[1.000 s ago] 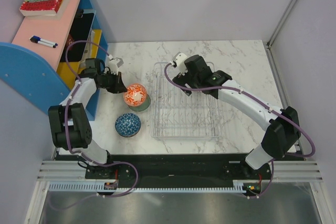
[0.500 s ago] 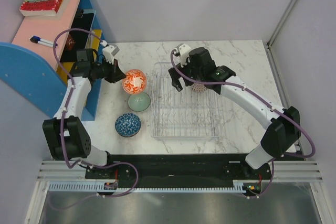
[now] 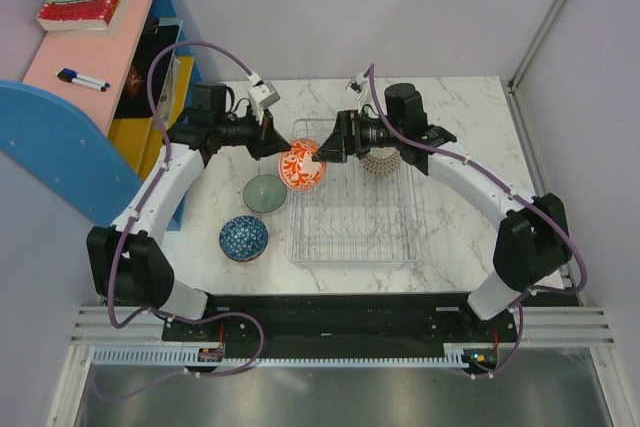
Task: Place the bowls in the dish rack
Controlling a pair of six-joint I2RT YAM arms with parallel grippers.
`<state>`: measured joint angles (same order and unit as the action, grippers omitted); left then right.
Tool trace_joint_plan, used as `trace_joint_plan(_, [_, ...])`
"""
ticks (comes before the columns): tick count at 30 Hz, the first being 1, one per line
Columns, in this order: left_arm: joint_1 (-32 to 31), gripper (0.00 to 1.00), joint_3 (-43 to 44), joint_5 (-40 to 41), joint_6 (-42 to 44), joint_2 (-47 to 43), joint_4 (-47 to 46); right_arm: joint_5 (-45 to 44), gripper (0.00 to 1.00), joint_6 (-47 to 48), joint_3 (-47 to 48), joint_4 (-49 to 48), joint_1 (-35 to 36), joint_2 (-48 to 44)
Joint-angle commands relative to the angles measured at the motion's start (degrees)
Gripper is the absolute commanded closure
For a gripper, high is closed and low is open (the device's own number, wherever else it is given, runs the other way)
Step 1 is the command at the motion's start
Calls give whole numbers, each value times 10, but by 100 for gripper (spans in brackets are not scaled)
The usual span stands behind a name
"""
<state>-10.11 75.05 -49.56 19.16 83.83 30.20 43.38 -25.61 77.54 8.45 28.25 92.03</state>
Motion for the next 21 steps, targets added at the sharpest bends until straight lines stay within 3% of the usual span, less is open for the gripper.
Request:
trace_joint_plan(1, [-25,98,53,-40,-11,17,-29,99,3,-78,-34,-98,-14,29])
trace_joint_plan(21, [-52,98,63,-48,-6,25,-30,172,3,-189,-95,-253,-40,57])
